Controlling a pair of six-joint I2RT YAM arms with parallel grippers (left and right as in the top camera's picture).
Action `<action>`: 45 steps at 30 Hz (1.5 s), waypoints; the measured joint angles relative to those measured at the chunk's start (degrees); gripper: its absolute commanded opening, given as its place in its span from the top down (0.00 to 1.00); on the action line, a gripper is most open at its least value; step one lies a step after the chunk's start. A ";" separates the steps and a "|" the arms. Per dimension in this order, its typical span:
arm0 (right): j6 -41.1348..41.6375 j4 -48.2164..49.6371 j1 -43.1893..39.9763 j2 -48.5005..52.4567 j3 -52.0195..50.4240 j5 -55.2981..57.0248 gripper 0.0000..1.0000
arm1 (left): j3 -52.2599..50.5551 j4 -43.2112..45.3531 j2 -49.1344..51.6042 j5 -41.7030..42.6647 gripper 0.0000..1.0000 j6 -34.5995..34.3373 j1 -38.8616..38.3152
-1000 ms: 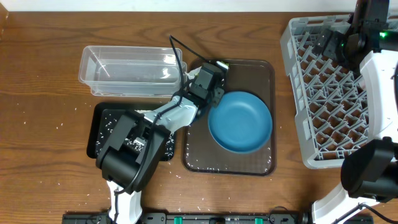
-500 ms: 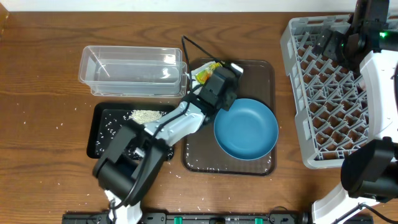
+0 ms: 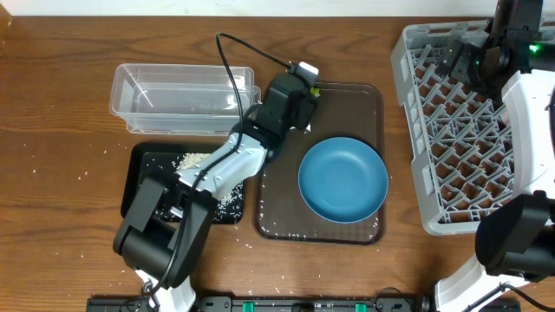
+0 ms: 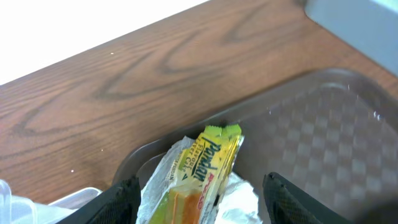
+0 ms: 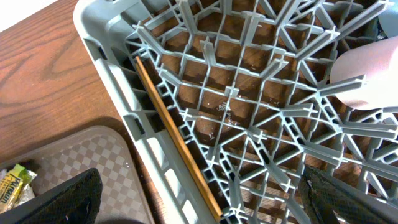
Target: Sort waste into correct bins and load items into the dishwasher rack
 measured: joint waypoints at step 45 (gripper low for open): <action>0.00 0.00 0.00 0.00 0.00 0.02 0.01 | 0.00 2.62 9.51 2.78 0.20 24.28 2.91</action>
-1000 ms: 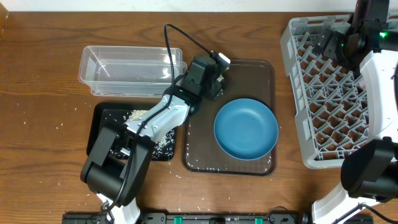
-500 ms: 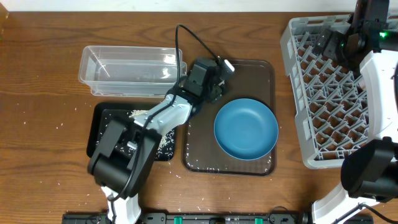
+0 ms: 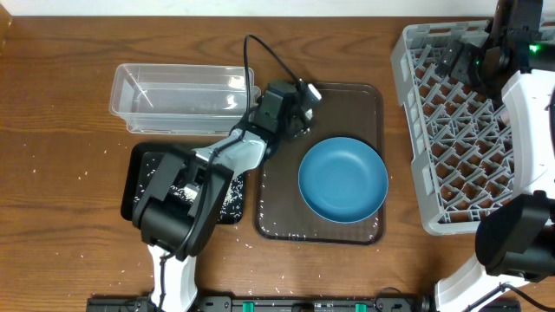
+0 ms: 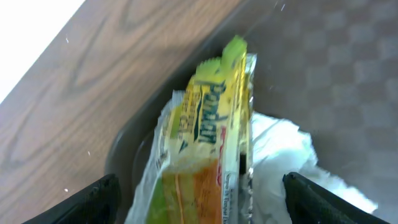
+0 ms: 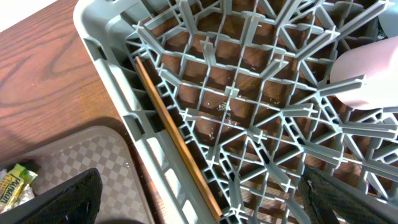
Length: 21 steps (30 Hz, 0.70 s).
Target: Sort waste into correct bins and load items into the dishwasher rack
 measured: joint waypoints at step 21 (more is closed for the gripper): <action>0.00 0.00 0.00 0.00 0.00 -0.02 0.01 | 0.00 1.62 -1.07 -0.17 0.94 -1.84 -2.73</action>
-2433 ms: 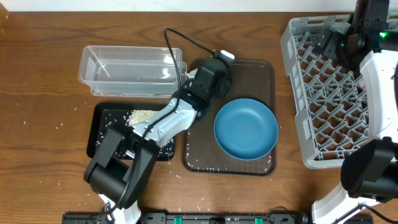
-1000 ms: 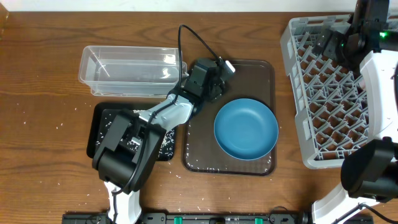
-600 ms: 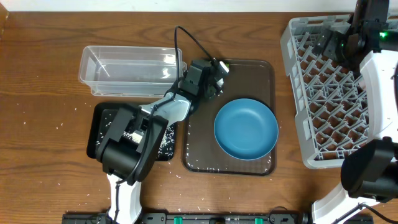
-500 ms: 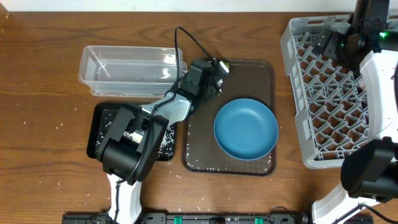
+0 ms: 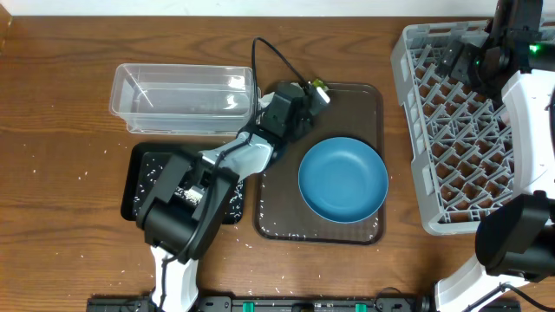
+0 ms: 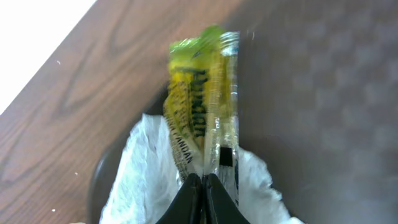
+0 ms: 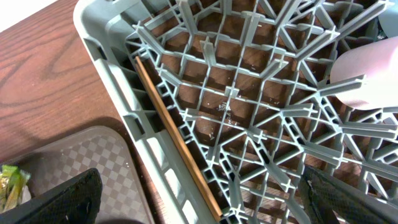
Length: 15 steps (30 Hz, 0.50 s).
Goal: Sort waste into correct bins and load items into the dishwasher rack
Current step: 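Carry the wrapper into the clear plastic container and open the gripper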
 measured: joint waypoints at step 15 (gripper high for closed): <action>0.00 0.00 0.00 0.00 0.00 0.02 0.01 | 0.00 -6.51 -20.22 -3.19 0.94 -18.71 1.68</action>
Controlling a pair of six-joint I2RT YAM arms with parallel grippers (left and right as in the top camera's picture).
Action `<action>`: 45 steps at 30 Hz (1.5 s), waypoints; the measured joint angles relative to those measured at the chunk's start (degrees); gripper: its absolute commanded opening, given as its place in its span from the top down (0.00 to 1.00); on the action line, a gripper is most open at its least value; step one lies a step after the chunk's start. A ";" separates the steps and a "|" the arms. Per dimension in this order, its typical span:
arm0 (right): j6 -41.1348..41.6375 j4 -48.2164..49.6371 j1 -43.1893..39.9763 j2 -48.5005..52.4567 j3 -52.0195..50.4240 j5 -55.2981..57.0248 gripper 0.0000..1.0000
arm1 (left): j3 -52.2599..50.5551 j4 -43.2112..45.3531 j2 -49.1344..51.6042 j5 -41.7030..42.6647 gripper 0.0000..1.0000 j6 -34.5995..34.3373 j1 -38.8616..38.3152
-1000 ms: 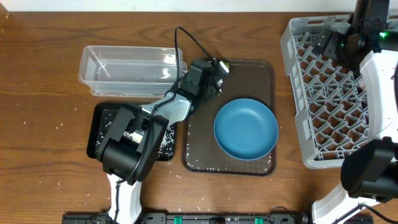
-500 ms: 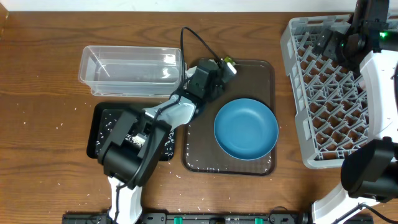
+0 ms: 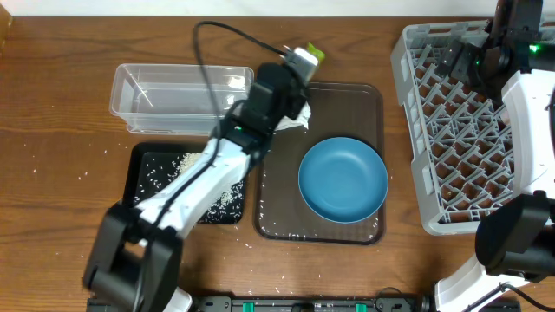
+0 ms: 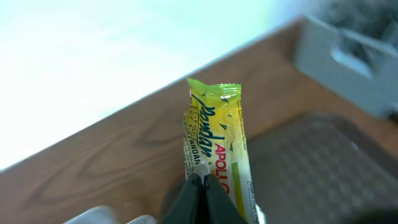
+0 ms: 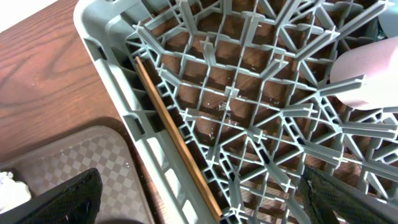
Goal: Sort waste into correct bins and load items into the dishwasher rack
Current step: 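Carry the wrapper into the clear plastic container and open the gripper, then reach the left gripper to the white tissue on the brown tray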
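Note:
My left gripper [image 4: 200,180] is shut on a yellow-green snack wrapper [image 4: 214,130], held up in the air over the back left corner of the brown tray [image 3: 364,100]. From overhead the wrapper [image 3: 309,56] sticks out past the gripper [image 3: 299,62]. A crumpled white napkin [image 3: 290,120] lies on the tray below it. A blue plate [image 3: 342,179] rests on the tray. My right gripper [image 5: 199,205] hangs open over the grey dishwasher rack [image 3: 468,121], holding nothing.
A clear plastic bin [image 3: 173,95] stands left of the tray, with a black bin [image 3: 147,186] of rice grains in front of it. In the rack lie a wooden chopstick [image 5: 174,137] and a pink cup [image 5: 367,81]. Rice is scattered on the table.
My left gripper has risen off the tray with the wrapper pinched in it, leaving the napkin behind. The left arm now stretches higher and further back. The right arm is unchanged.
My left gripper first stood open over the wrapper and napkin in the tray's corner. Then it was lower, still open around the wrapper. Then it was shut on the wrapper at the tray, and now holds it lifted clear. The right gripper stayed open over the rack.

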 measured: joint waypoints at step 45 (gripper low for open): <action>0.00 -0.39 0.00 0.00 0.00 0.00 0.01 | 0.04 -5.95 -1.11 24.55 0.37 4.33 3.23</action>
